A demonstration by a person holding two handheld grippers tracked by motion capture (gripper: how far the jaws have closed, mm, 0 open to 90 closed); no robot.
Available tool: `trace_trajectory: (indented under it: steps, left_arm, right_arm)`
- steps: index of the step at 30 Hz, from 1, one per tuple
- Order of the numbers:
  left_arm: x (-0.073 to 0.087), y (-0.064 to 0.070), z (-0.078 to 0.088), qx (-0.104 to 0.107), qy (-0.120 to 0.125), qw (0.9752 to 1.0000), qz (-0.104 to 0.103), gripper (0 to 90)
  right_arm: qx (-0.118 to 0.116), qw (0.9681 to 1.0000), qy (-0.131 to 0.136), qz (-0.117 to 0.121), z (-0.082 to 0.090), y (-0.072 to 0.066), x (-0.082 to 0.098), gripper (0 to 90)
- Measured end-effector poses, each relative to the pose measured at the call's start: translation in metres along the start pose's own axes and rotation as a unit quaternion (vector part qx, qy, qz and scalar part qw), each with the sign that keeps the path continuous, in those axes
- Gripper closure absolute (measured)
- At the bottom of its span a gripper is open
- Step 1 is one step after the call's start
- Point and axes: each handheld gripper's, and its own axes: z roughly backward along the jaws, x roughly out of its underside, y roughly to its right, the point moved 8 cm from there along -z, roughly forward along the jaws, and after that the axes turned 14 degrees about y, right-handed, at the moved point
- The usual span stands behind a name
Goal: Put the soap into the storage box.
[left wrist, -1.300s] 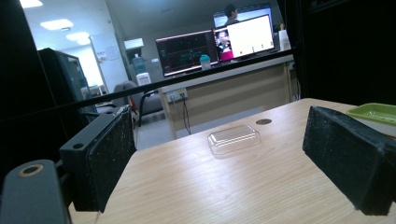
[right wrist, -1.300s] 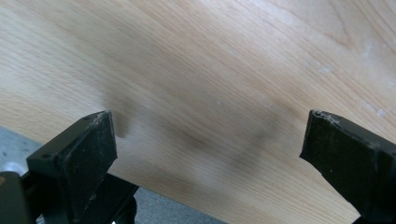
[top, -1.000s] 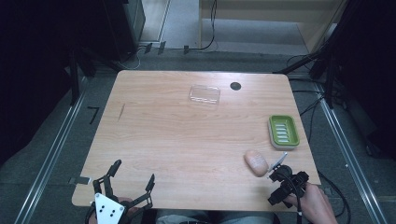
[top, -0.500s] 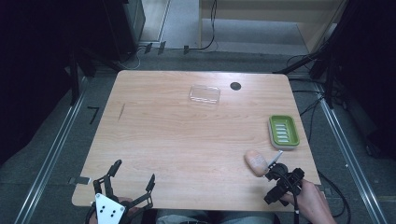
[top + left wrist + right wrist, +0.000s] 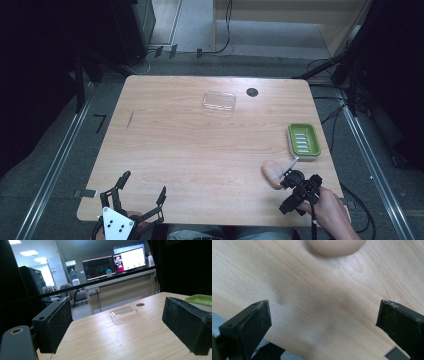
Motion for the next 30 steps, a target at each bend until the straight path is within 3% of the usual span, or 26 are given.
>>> trace_trajectory:
  steps: [30]
  left_arm:
    - [0.000, -0.001, 0.000, 0.000, 0.000, 1.0000, 0.000, 9.9]
  right_arm:
    - [0.004, 0.9999, 0.001, 0.015, -0.006, 0.007, -0.038, 0.0]
